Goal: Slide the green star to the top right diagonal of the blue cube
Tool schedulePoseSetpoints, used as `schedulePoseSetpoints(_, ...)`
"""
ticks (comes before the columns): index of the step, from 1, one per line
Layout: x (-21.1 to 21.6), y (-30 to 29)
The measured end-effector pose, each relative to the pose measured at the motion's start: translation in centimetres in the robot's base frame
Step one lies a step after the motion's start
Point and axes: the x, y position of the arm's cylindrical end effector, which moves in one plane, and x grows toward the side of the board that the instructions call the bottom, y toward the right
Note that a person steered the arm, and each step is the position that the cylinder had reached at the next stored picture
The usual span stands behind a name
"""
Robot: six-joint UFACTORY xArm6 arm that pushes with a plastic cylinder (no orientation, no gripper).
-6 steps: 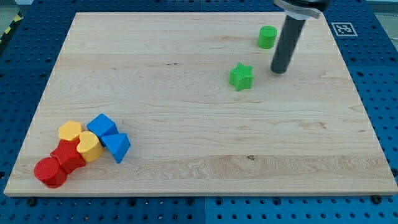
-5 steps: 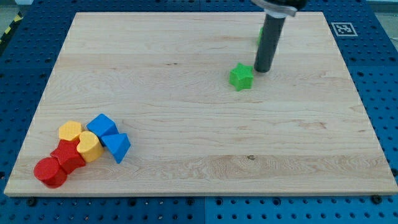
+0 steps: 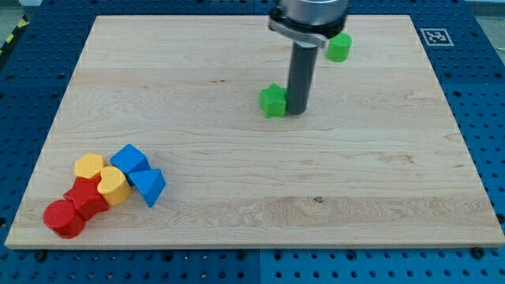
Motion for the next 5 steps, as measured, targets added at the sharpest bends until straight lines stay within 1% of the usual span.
schedulePoseSetpoints(1,2.0,-0.8)
schedulePoseSetpoints(2,0.8,-4.2)
schedulePoseSetpoints(3,-0.9,0.4)
schedulePoseSetpoints(4,-2.3,0.3)
schedulePoseSetpoints(5,-1.6,-4.6)
